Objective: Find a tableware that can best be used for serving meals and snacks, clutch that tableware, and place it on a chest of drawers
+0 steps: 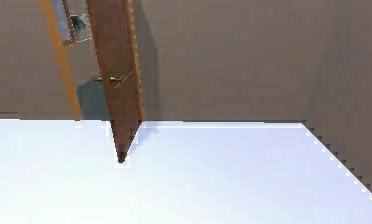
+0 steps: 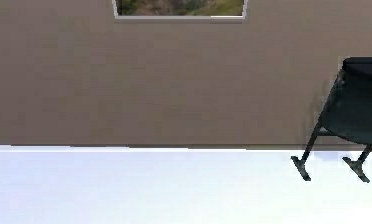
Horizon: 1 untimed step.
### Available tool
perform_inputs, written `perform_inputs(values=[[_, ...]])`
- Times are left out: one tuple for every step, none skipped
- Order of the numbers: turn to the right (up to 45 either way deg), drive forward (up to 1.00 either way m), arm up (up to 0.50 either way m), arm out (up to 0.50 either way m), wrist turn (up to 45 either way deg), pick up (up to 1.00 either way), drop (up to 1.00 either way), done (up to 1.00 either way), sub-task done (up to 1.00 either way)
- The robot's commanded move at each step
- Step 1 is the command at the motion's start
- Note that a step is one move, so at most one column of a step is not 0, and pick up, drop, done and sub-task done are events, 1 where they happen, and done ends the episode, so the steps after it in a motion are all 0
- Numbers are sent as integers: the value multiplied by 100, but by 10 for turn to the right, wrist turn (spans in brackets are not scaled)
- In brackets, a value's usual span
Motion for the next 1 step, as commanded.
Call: perform_inputs(values=[[-420, 0, 0, 0, 0, 0, 0, 0, 0]])
